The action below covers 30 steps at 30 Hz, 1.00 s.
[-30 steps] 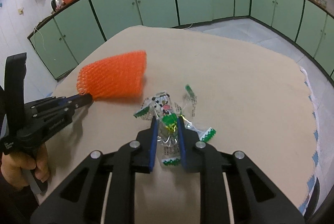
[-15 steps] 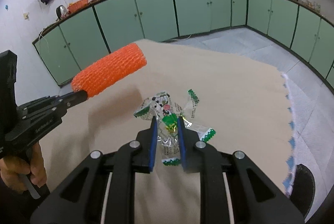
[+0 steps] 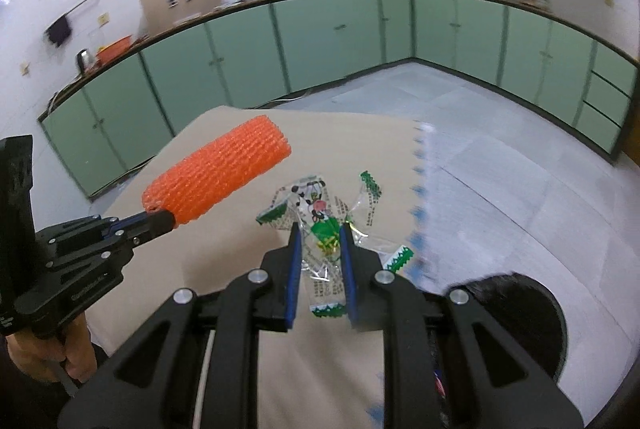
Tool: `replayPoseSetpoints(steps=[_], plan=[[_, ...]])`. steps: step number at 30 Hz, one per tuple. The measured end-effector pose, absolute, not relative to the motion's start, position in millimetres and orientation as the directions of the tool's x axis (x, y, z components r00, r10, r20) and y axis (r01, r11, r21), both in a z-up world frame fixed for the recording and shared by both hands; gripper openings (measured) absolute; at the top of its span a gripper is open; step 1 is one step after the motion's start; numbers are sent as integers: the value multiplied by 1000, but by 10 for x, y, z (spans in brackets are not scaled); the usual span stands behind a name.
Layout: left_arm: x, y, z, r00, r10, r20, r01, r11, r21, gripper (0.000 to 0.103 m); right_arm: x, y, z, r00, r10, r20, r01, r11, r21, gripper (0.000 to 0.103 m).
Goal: Collect trash
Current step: 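Grasp the orange foam net with the left tool while the right tool grasps the clear candy wrapper, then carry the foam net and candy wrapper over the black bin and open both tools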
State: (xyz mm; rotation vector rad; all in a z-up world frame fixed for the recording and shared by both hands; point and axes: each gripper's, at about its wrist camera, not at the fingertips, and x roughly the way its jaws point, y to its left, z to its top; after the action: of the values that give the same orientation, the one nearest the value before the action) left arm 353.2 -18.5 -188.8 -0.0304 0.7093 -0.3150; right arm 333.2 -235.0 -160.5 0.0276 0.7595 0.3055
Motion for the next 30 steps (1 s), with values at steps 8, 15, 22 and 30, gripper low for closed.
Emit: replayPoseSetpoints(steps=[8,15,22,30], plan=[[3407,-1356,-1942,633,-407,-658,442,888,-125,5,3030,-3474,-1915,699,147,-700,-66,988,141,17],[3432,-2407,-2389,505,-449,-737,549,826,-128,5,2963,-4330,-2522,651,82,-755,101,976,193,17],[3612,-3221,-2888,392,-405,-826,607,788,-98,7,2971,-4794,-3035,612,44,-789,219,950,224,27],[3787,-3497,-3136,354,-368,-860,607,790,-88,12,2965,-4966,-3141,605,54,-794,263,928,263,32]])
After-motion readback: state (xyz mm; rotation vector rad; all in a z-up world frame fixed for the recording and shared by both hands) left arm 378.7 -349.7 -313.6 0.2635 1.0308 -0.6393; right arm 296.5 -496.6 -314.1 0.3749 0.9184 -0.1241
